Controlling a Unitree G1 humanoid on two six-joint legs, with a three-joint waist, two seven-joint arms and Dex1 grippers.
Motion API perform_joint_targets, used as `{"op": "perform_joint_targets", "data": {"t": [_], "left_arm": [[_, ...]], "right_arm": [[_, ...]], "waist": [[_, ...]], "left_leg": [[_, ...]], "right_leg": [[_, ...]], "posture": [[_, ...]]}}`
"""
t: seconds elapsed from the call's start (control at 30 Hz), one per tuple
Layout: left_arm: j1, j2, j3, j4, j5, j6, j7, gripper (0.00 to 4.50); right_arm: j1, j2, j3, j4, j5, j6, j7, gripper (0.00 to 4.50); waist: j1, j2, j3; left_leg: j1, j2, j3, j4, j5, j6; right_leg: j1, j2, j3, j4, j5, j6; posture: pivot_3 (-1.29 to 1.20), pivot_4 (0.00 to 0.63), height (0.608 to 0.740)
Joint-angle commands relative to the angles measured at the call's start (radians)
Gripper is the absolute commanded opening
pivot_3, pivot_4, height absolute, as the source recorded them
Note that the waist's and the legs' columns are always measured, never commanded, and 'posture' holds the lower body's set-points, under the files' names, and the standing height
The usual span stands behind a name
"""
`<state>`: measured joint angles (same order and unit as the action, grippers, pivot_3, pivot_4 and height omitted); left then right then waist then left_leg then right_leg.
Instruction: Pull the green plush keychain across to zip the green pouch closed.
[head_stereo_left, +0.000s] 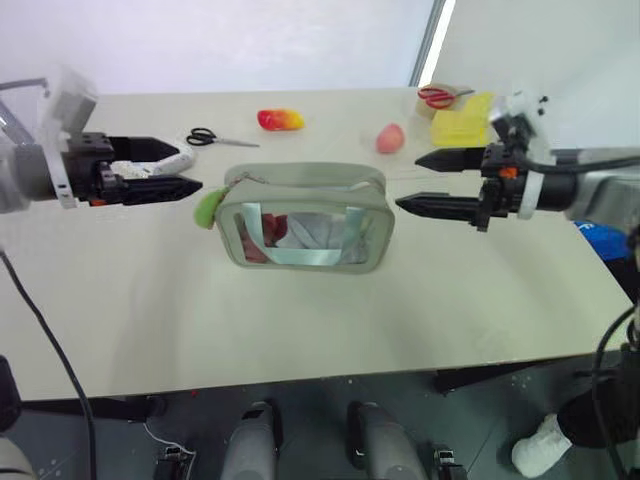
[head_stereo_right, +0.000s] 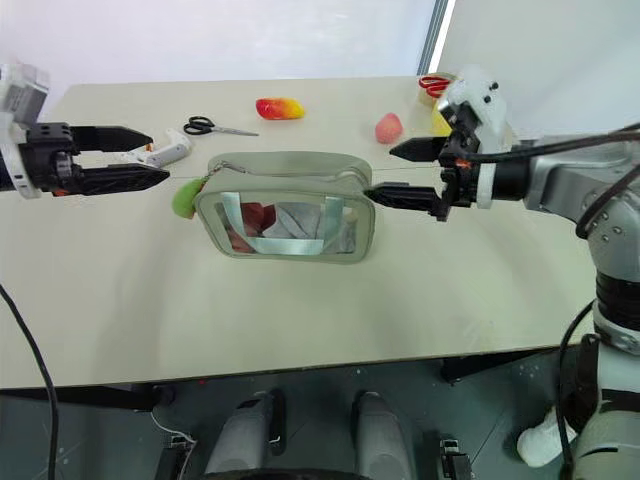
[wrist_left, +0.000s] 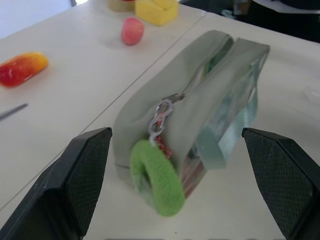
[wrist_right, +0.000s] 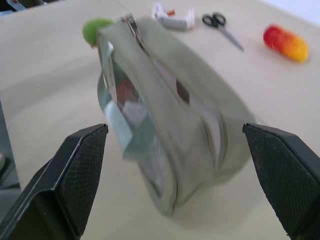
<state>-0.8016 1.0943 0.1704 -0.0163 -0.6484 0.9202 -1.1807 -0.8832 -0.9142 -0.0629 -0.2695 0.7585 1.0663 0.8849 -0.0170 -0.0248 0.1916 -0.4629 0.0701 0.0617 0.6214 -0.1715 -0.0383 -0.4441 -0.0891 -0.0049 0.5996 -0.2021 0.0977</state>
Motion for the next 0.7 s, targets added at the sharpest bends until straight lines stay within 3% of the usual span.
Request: {"op": "perform_joint_targets", "data": {"t": [0.03, 0.17, 0.4, 0.53, 0.7], "left_arm": [[-0.072, -0.024, 0.002, -0.023, -0.026, 0.005, 0.017, 4.44], [-0.028, -0.022, 0.001, -0.011, -0.009, -0.021, -0.005, 4.44], [0.036, 0.019, 0.049, -0.065, -0.031, -0.003, 0.002, 4.44], [0.092, 0.028, 0.092, -0.102, -0.046, 0.012, 0.028, 4.5], [0.126, 0.039, 0.119, -0.098, -0.048, 0.005, 0.05, 4.5]], "right_arm": [[-0.071, 0.065, 0.089, 0.001, -0.062, -0.077, 0.001, 4.5], [-0.123, 0.158, 0.235, 0.072, -0.185, -0.167, 0.013, 4.5], [-0.172, 0.205, 0.357, 0.226, -0.357, -0.317, 0.08, 4.5], [-0.166, 0.21, 0.416, 0.257, -0.434, -0.437, 0.171, 3.28], [-0.2, 0.266, 0.419, 0.299, -0.476, -0.491, 0.202, 0.73]], "waist": [[0.0, 0.0, 0.0], [-0.004, 0.0, 0.0], [0.004, 0.0, 0.0], [-0.001, 0.0, 0.0], [-0.003, 0.0, 0.0]], "left_leg": [[0.0, 0.0, 0.0, 0.0, 0.0, 0.0], [0.001, 0.0, 0.0, 0.002, 0.0, 0.0], [-0.003, 0.0, 0.0, 0.009, 0.0, 0.0], [0.001, 0.0, 0.0, 0.009, 0.0, 0.0], [0.001, 0.0, -0.001, 0.009, 0.0, 0.0]], "right_leg": [[0.0, 0.0, 0.0, 0.0, 0.0, 0.0], [0.001, 0.0, 0.001, 0.003, 0.0, 0.0], [-0.004, 0.0, 0.001, 0.013, -0.002, 0.002], [-0.001, 0.0, 0.001, 0.013, -0.001, 0.002], [-0.002, 0.0, 0.001, 0.015, -0.001, 0.002]], "posture": [[0.0, 0.15, 0.74], [0.0, 0.15, 0.74], [0.0, 0.15, 0.74], [0.0, 0.15, 0.74], [0.0, 0.15, 0.74]]}}
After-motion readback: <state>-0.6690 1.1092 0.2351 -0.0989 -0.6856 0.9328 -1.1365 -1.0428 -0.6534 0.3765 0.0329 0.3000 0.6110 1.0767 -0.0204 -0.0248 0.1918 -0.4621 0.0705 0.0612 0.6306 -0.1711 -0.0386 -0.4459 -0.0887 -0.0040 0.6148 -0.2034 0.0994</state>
